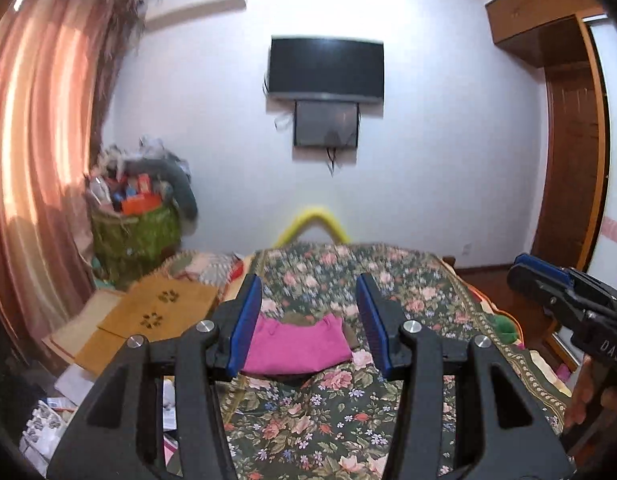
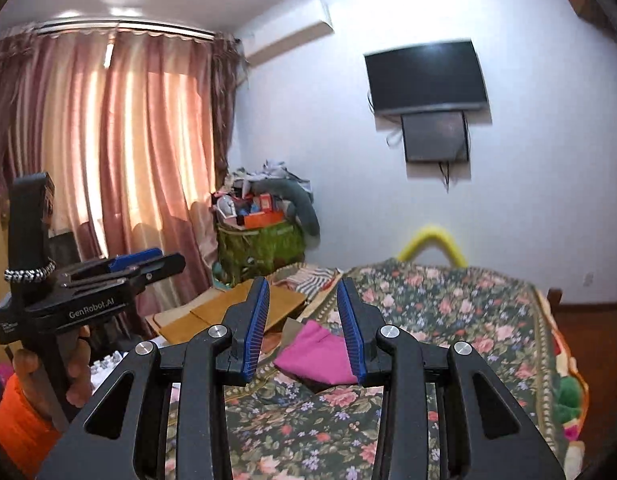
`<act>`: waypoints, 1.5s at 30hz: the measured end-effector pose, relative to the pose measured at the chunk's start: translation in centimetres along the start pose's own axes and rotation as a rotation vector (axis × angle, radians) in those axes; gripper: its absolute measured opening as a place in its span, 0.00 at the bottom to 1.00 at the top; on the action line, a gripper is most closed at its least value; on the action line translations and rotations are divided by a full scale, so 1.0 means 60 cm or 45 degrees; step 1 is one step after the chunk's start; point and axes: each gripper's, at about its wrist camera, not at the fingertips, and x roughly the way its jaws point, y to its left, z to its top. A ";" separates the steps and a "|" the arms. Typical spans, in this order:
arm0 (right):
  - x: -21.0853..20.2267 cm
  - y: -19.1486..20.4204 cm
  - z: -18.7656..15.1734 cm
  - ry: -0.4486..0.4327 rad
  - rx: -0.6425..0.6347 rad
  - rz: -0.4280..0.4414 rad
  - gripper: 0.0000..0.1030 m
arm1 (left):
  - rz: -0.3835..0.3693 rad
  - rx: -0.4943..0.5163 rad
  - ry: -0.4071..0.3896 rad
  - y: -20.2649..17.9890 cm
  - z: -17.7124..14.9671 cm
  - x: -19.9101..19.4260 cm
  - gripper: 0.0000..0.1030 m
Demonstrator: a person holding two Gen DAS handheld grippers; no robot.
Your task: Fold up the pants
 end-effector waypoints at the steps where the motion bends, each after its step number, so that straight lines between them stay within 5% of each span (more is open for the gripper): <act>1: -0.014 0.009 -0.003 -0.015 -0.021 -0.011 0.31 | 0.008 0.003 -0.027 -0.004 -0.002 -0.020 0.49; 5: -0.044 0.020 -0.010 -0.043 -0.019 -0.010 0.37 | -0.018 0.003 -0.120 -0.020 -0.010 -0.090 0.72; 10: -0.054 0.013 -0.017 -0.062 0.003 -0.066 0.77 | 0.002 -0.012 -0.138 -0.027 -0.017 -0.122 0.88; 15: -0.070 0.011 -0.016 -0.104 0.040 -0.147 0.99 | 0.023 -0.038 -0.145 -0.020 -0.027 -0.133 0.99; 45: -0.095 0.039 -0.028 -0.101 -0.018 -0.210 1.00 | 0.036 -0.015 -0.123 -0.030 -0.048 -0.125 1.00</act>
